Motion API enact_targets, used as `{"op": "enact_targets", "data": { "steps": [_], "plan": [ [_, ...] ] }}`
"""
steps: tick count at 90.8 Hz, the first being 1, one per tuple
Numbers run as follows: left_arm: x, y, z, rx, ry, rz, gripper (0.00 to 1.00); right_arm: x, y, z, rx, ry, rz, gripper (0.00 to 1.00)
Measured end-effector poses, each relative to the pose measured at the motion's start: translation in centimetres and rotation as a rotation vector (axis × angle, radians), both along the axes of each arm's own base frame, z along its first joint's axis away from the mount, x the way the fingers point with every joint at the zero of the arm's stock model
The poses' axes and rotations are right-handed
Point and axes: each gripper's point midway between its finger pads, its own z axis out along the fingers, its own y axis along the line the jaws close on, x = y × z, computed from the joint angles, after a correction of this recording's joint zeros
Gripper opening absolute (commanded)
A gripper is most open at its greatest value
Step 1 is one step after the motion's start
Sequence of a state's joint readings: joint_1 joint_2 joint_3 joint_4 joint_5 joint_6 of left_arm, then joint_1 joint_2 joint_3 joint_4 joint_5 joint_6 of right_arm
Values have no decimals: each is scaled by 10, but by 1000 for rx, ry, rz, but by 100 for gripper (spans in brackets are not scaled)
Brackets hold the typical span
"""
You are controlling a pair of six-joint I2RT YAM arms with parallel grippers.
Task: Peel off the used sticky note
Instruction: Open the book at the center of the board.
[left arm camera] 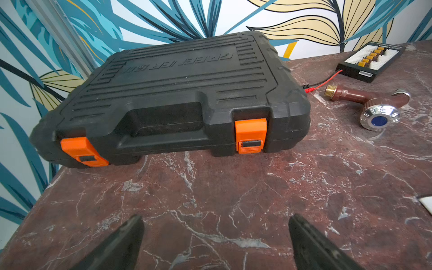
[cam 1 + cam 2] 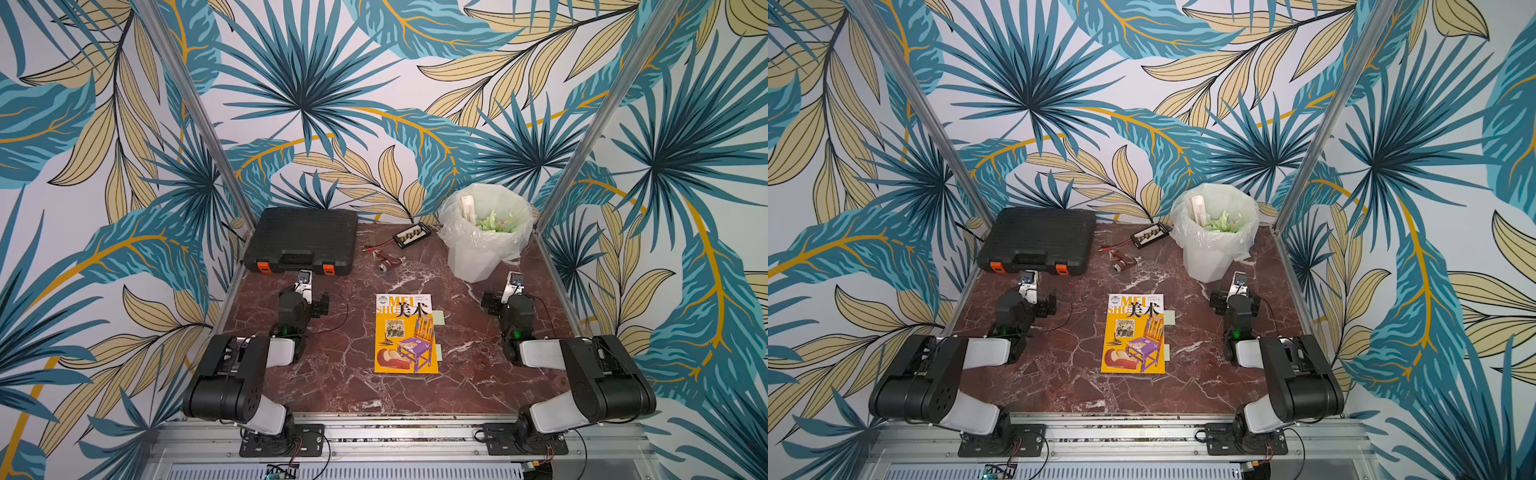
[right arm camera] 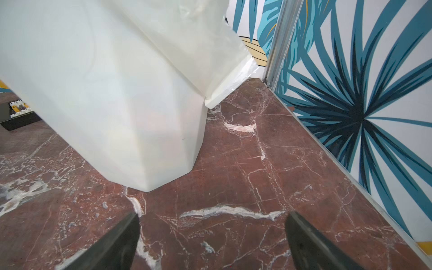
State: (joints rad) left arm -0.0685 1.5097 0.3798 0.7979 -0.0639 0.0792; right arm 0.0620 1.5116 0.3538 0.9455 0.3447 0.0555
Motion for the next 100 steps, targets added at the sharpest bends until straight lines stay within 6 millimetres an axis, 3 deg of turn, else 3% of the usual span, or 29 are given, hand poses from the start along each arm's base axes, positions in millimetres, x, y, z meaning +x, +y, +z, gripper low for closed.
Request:
{"op": "enact_targets", "data": {
  "steps": [51, 60, 65, 74, 86, 92, 100],
  "plan": [
    [0, 0, 0, 1, 0, 3, 100, 0, 1, 0, -2, 0, 6, 100],
    [2, 2, 0, 7, 16, 13, 100, -2, 6, 10, -7, -5, 42, 100],
    [4, 3, 4, 11, 32, 26, 100, -6, 9, 24, 0, -19, 52, 100],
    [10, 5, 33, -1, 21, 55, 100, -8, 5, 64, 60, -72, 14, 99],
    [6, 7, 100, -72, -87, 92, 100, -13, 7, 114, 163, -140, 4, 100],
    [-2, 10, 124, -144, -122, 123, 100, -12, 15, 119, 204, -113, 45, 100],
    [-9, 14, 140, -288, -107, 186, 100, -10, 32, 110, 278, -38, 115, 100]
  ]
}}
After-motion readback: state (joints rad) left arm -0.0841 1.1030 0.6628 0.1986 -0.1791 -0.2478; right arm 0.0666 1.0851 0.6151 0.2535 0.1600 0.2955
